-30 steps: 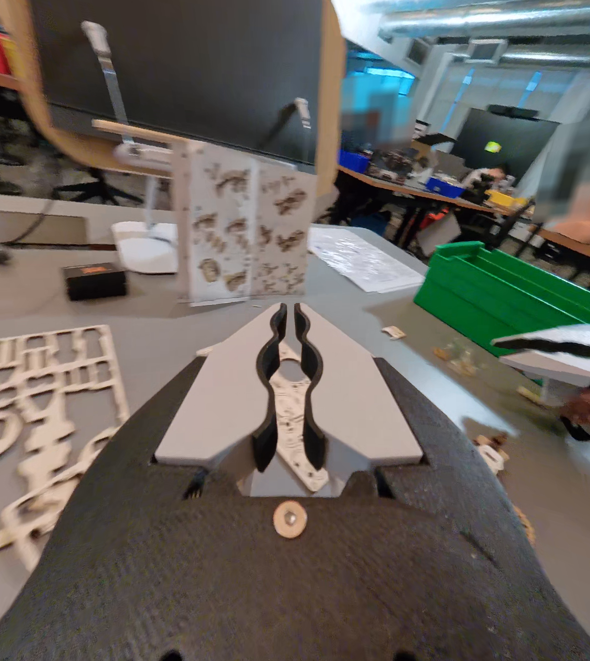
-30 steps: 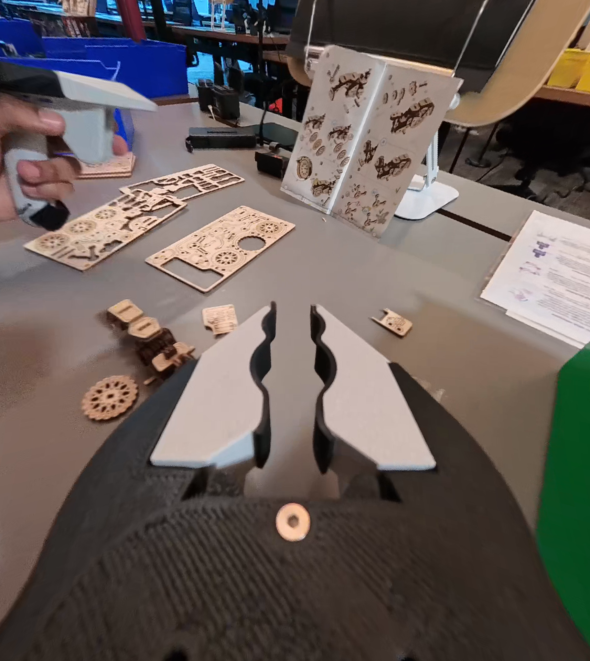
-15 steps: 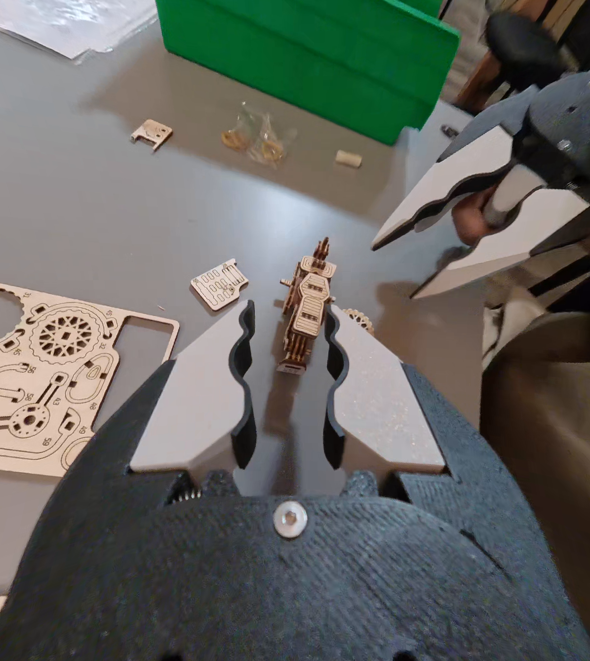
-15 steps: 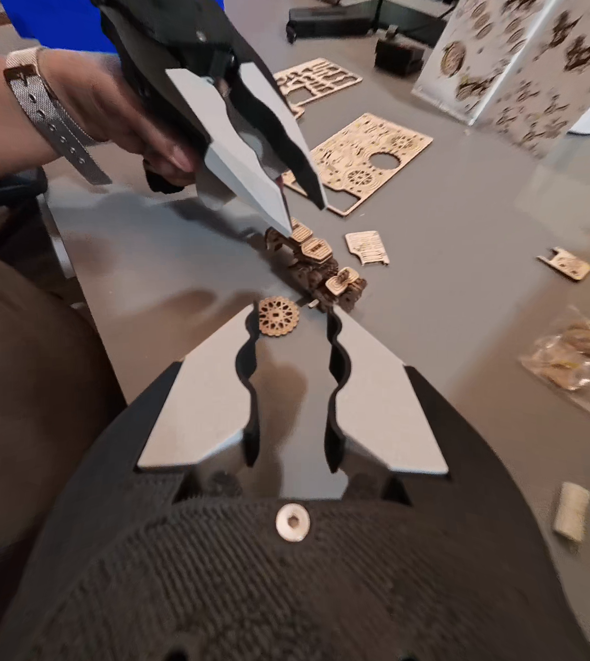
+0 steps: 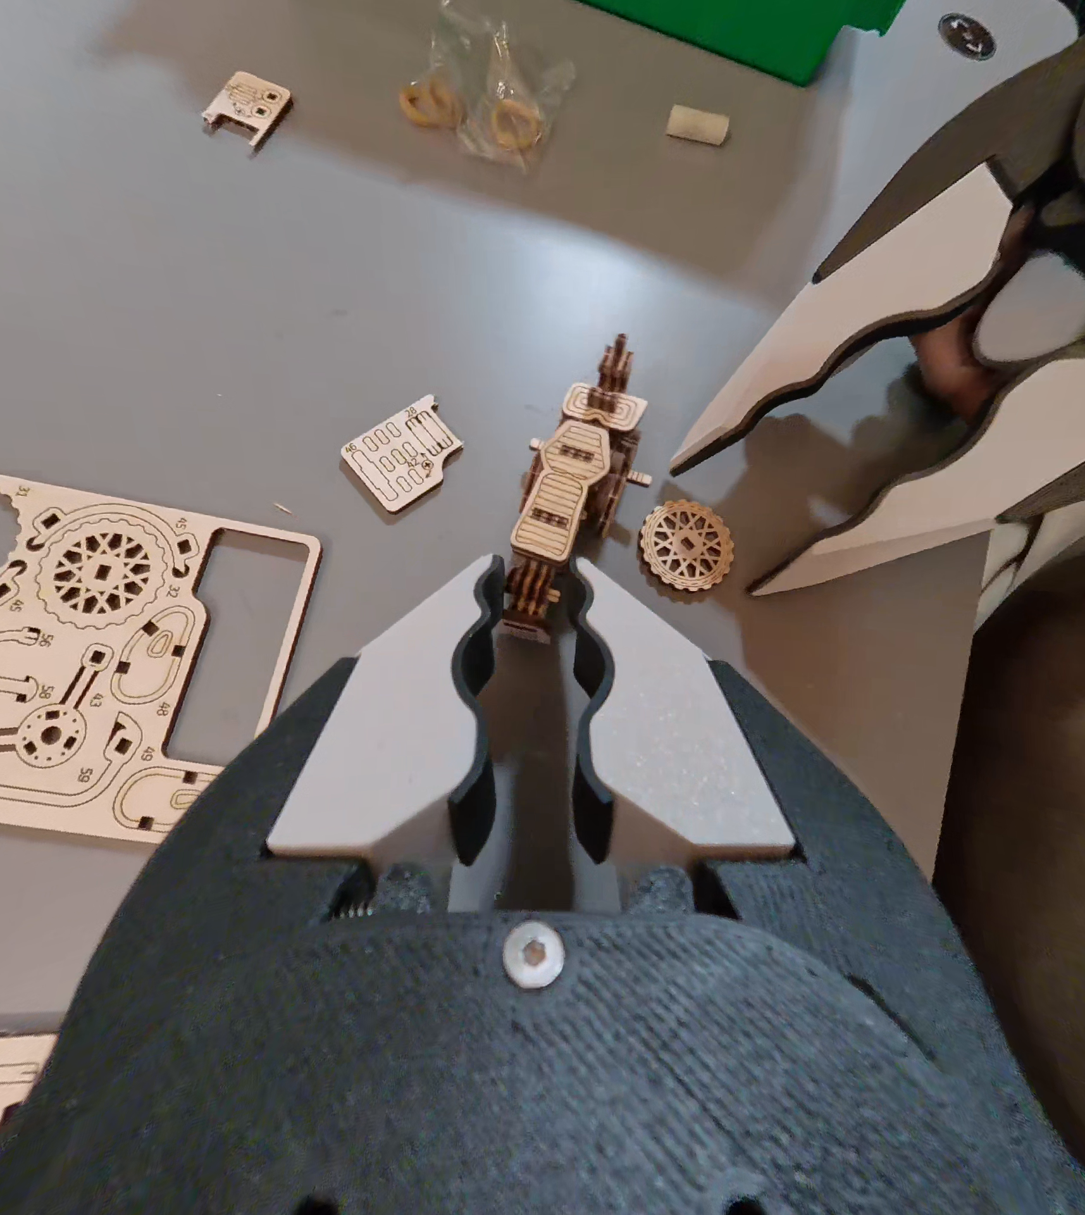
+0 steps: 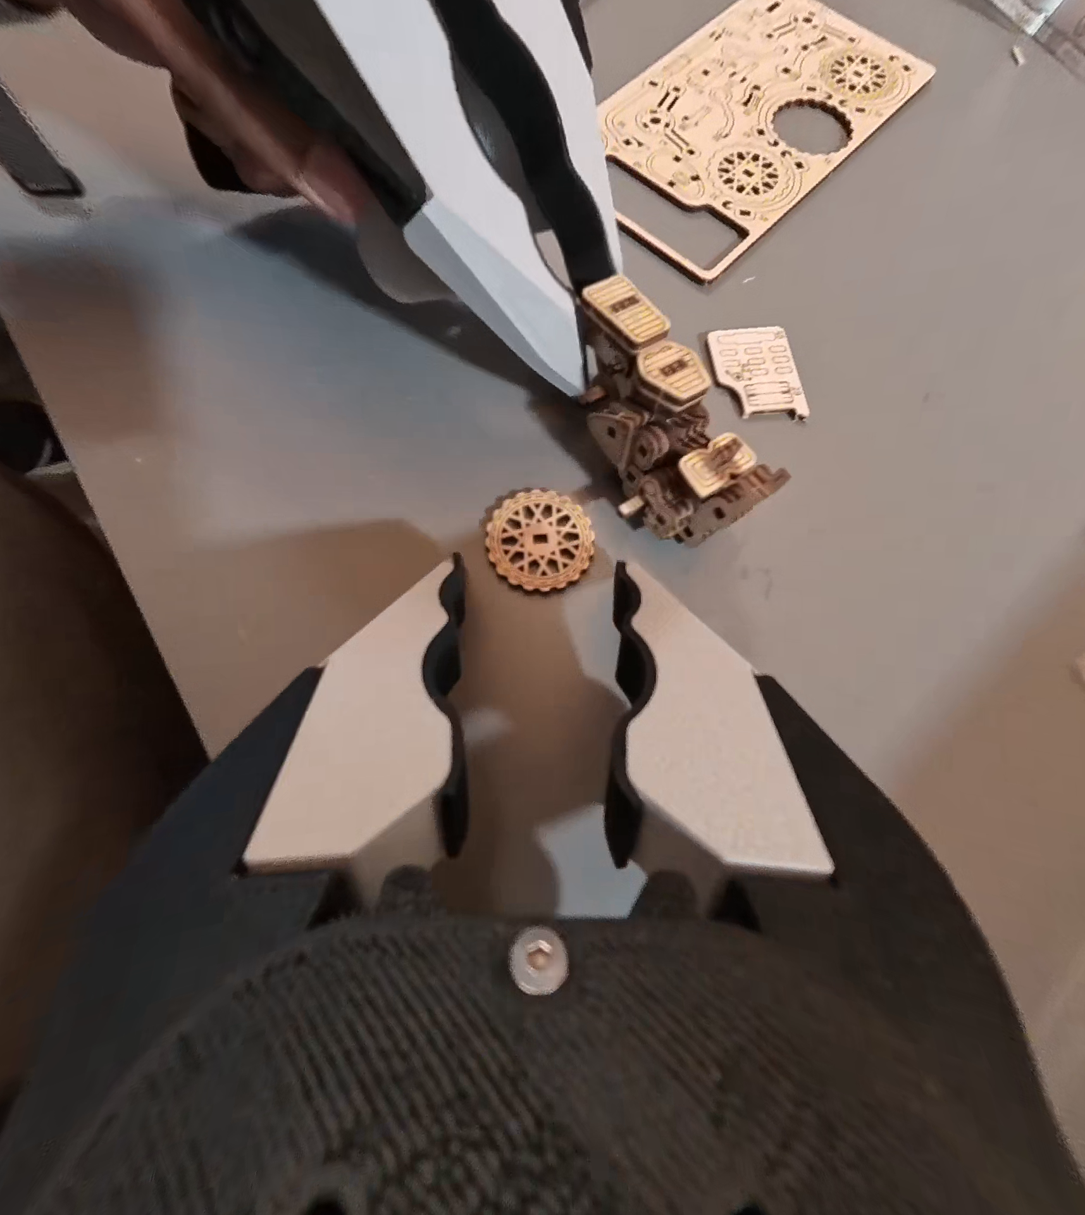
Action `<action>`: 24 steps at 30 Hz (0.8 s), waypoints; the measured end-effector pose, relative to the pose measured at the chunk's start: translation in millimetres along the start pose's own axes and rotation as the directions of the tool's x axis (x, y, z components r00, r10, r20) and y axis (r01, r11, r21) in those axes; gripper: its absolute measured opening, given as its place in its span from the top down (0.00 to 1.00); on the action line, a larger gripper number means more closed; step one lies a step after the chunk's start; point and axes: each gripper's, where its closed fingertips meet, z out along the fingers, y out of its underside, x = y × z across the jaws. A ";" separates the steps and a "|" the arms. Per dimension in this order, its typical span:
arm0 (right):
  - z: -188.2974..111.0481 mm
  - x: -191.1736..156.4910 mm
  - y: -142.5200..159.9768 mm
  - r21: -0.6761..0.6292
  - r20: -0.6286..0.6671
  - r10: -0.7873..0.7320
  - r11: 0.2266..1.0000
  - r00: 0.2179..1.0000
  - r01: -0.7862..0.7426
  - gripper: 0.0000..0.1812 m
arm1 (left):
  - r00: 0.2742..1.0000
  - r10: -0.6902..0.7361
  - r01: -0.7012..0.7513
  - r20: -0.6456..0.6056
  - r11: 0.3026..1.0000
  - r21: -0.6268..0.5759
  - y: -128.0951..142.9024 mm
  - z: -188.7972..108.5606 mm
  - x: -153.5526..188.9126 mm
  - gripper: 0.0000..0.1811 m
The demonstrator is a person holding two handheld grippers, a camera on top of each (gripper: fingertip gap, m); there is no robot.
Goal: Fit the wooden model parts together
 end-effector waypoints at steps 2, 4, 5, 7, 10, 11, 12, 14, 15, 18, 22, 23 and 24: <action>2.6 0.6 -1.6 -0.003 -0.015 -0.015 1.000 1.000 0.014 0.77 | 1.000 -0.025 0.025 -0.016 1.000 -0.002 0.9 -0.3 0.7 0.91; 4.2 0.6 -3.1 -0.003 -0.019 -0.018 1.000 1.000 0.018 0.80 | 0.998 -0.051 0.051 -0.033 0.999 -0.008 2.3 -0.4 1.5 0.92; 4.4 1.0 -3.2 -0.004 -0.020 -0.015 1.000 1.000 0.015 0.83 | 0.997 -0.066 0.066 -0.042 0.998 -0.013 3.0 -0.4 2.0 0.91; 4.5 3.3 -3.1 -0.004 -0.028 -0.002 1.000 1.000 0.002 0.84 | 0.992 -0.106 0.105 -0.064 0.994 -0.023 4.3 -0.5 3.2 0.92; 4.2 5.2 -3.2 -0.002 -0.029 0.015 1.000 0.999 -0.015 0.84 | 0.976 -0.193 0.190 -0.102 0.981 -0.035 5.1 -0.6 4.8 0.92; 3.9 5.7 -3.3 -0.001 -0.029 0.020 1.000 0.999 -0.020 0.84 | 0.968 -0.224 0.222 -0.114 0.974 -0.037 4.8 -0.7 4.9 0.92; 3.8 6.3 -3.4 0.001 -0.030 0.024 1.000 0.999 -0.024 0.84 | 0.960 -0.250 0.246 -0.128 0.968 -0.043 4.9 -0.9 6.0 0.92; 3.3 7.5 -3.9 0.006 -0.031 0.034 0.999 0.999 -0.034 0.84 | 0.946 -0.283 0.277 -0.156 0.959 -0.055 5.0 -1.6 9.6 0.90; 3.0 8.1 -4.2 0.009 -0.031 0.040 0.999 0.999 -0.040 0.84 | 0.941 -0.295 0.289 -0.163 0.955 -0.059 4.8 -2.0 10.4 0.89; 2.0 10.0 -5.0 0.017 -0.027 0.061 0.998 0.998 -0.061 0.85 | 0.926 -0.338 0.330 -0.166 0.941 -0.071 5.7 -3.7 9.8 0.87; -1.3 13.6 -8.3 0.047 -0.030 0.071 0.996 0.997 -0.069 1.00 | 0.912 -0.375 0.366 -0.164 0.927 -0.083 7.9 -6.5 7.3 0.83; -1.7 13.9 -8.7 0.050 -0.025 0.077 0.996 0.997 -0.076 0.99 | 0.911 -0.379 0.370 -0.162 0.925 -0.081 7.8 -6.8 6.6 0.83; -2.0 14.1 -8.8 0.052 -0.021 0.083 0.995 0.996 -0.082 0.98 | 0.912 -0.379 0.370 -0.159 0.925 -0.080 8.1 -6.6 6.0 0.83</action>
